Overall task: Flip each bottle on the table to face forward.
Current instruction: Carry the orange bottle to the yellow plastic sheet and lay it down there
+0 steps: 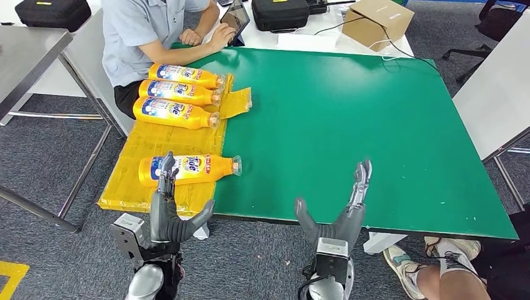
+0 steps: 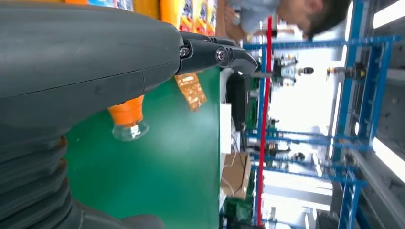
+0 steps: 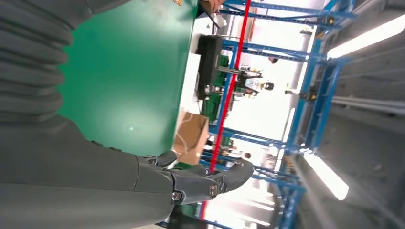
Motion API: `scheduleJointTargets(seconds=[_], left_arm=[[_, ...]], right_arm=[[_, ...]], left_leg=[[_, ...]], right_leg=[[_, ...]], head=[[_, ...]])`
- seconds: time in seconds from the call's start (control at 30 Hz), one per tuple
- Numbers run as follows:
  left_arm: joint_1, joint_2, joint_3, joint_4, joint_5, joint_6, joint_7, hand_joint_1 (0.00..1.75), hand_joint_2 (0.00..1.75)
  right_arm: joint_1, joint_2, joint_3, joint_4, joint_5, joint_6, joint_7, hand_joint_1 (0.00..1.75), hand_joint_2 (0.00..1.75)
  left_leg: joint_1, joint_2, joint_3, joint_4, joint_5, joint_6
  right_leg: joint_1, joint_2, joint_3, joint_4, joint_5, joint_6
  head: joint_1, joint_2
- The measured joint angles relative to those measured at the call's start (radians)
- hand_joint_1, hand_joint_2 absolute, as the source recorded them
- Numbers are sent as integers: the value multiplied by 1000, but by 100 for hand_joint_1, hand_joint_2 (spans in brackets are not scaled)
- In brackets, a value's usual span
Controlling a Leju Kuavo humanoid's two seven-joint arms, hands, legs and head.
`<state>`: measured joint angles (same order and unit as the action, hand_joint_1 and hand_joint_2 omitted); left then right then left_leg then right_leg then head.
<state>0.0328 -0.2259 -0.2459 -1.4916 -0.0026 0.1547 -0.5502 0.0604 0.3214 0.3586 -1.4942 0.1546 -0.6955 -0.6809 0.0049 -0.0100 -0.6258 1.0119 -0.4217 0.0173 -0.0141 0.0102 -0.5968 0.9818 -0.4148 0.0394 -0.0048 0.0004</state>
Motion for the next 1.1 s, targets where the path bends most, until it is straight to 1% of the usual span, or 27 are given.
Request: scheduleJointTargets(seconds=[0.1,0.27,0.37,0.5,0.67,0.73,0.8,0.87,0.93,1.0,1.07,1.1], left_arm=[[0,6,-19,0,43,9,5,0,175],[2,8,-20,0,81,-46,16,0,175],[3,8,-17,0,82,-55,17,0,175],[14,8,-13,0,53,-39,26,0,175],[35,8,-8,1,46,-15,43,0,175],[44,8,-5,1,47,-11,45,0,87],[49,8,-2,3,48,-8,51,0,87],[50,7,0,9,56,2,68,0,175],[49,2,2,19,66,19,85,0,175],[48,-4,2,29,73,35,91,0,175],[44,-8,-1,37,77,43,91,0,175],[41,-8,-4,40,77,45,88,0,175]], right_arm=[[-9,-5,12,22,-56,9,0,0,175],[-18,-24,48,82,-139,21,0,0,175],[-24,-34,60,123,-177,41,0,0,175],[-31,-42,64,167,-188,47,0,0,0],[-59,-41,68,234,-162,18,0,0,0],[-68,-39,71,258,-155,9,0,0,0],[-75,-36,74,279,-136,5,0,0,0],[-85,-31,74,308,-95,4,0,0,0],[-93,-23,74,347,-75,3,0,0,0],[-97,-18,74,378,-86,5,0,0,0],[-98,-17,75,396,-116,21,2,0,87],[-99,-18,75,401,-141,45,6,0,131]], left_leg=[[0,0,0,0,0,0],[0,0,0,0,0,0],[0,0,0,0,0,0],[0,0,0,0,0,0],[0,0,0,0,0,0],[0,0,0,0,0,0],[0,0,0,0,0,0],[0,0,0,0,0,0],[0,0,0,0,0,0],[0,-1,0,0,0,0],[0,-1,0,0,0,0],[0,0,0,0,0,0]], right_leg=[[0,0,0,0,0,0],[0,0,0,0,0,0],[0,0,0,0,0,0],[0,0,0,0,0,0],[0,0,0,0,0,0],[0,0,0,0,0,0],[0,0,0,0,0,0],[0,0,0,0,0,0],[0,0,0,0,0,0],[0,0,0,0,0,0],[0,0,0,0,0,0],[0,0,0,0,0,0]], head=[[0,0],[0,0],[0,0],[0,0],[0,0],[0,0],[0,0],[0,0],[0,0],[0,0],[0,0],[0,0]])
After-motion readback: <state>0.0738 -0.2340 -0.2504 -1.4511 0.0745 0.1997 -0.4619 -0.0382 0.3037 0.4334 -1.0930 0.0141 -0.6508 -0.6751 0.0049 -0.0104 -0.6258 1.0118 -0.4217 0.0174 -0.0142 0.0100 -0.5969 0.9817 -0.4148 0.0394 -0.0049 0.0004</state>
